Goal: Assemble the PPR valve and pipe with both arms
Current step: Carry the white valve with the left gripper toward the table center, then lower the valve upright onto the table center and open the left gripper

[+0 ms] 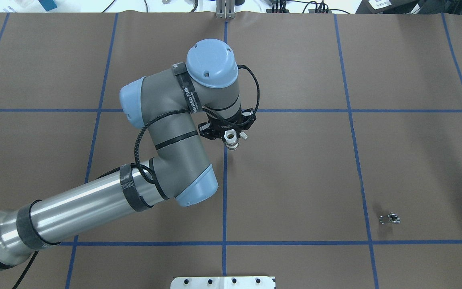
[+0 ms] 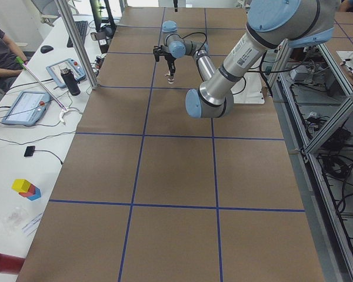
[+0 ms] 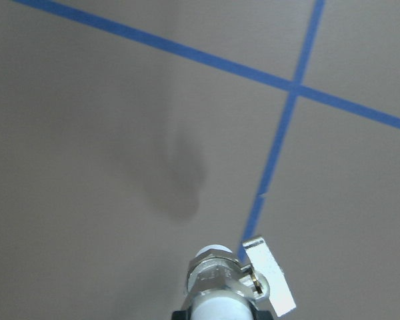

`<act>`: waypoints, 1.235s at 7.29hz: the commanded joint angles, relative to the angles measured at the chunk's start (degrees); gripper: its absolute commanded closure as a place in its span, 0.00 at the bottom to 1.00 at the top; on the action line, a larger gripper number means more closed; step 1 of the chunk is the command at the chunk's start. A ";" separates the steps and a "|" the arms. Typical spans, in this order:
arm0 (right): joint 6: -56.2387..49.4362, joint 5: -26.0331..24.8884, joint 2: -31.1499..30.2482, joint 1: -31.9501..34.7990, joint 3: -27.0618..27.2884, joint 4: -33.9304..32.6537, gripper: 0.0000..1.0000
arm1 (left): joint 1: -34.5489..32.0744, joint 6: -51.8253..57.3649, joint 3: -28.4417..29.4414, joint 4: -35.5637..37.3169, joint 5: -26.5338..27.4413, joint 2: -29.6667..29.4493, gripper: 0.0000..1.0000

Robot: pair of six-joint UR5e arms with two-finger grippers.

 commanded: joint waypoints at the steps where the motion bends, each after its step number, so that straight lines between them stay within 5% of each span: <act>1: 0.00 0.95 -0.09 -0.06 -0.09 0.00 0.00 | 0.15 0.97 3.16 -0.16 1.93 -1.20 1.00; 9: 0.09 1.49 -0.18 -0.15 -0.09 0.00 0.00 | -0.12 4.49 5.46 2.39 2.30 -2.52 1.00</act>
